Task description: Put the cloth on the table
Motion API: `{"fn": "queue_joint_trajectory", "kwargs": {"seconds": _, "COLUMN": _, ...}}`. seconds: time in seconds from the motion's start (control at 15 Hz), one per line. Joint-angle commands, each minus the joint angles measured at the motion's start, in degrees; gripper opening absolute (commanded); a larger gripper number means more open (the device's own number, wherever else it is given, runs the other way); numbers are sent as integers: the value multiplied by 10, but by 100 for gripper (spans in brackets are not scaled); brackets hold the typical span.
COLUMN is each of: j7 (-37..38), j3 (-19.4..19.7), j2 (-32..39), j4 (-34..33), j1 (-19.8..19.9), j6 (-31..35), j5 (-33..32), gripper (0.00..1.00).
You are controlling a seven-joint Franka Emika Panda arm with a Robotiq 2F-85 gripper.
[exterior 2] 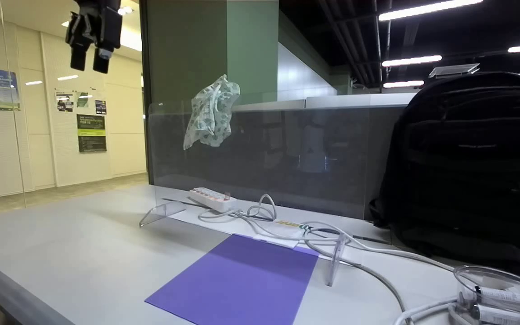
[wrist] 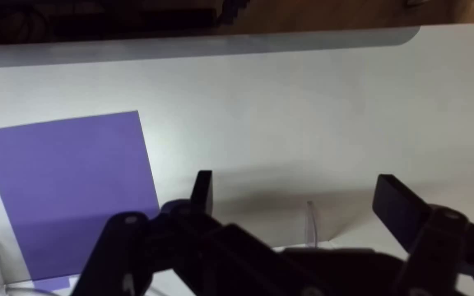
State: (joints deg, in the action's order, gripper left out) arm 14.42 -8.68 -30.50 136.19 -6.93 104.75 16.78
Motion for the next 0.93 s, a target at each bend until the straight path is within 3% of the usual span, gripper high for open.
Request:
{"fn": "queue_joint_trajectory", "kwargs": {"seconds": 0.0, "j7": 7, "j3": 4, "j2": -26, "j4": 17, "j1": 37, "j6": 83, "j5": -42, "gripper": 100}}
{"fn": "queue_joint_trajectory", "kwargs": {"seconds": 0.27, "j7": 7, "j3": 16, "j2": -17, "j4": 13, "j1": 91, "j6": 188, "j5": -134, "gripper": 100}}
{"fn": "queue_joint_trajectory", "kwargs": {"seconds": 0.4, "j7": 8, "j3": 29, "j2": 19, "j4": -9, "j1": 107, "j6": 224, "j5": -150, "gripper": 100}}
{"fn": "queue_joint_trajectory", "kwargs": {"seconds": 0.47, "j7": 24, "j3": 31, "j2": 42, "j4": -22, "j1": 112, "j6": 223, "j5": -142, "gripper": 100}}
{"fn": "queue_joint_trajectory", "kwargs": {"seconds": 0.53, "j7": 4, "j3": 32, "j2": 2, "j4": 9, "j1": 99, "j6": 217, "j5": -140, "gripper": 100}}
{"fn": "queue_joint_trajectory", "kwargs": {"seconds": 0.87, "j7": 4, "j3": 39, "j2": 46, "j4": -14, "j1": 116, "j6": 237, "j5": -162, "gripper": 100}}
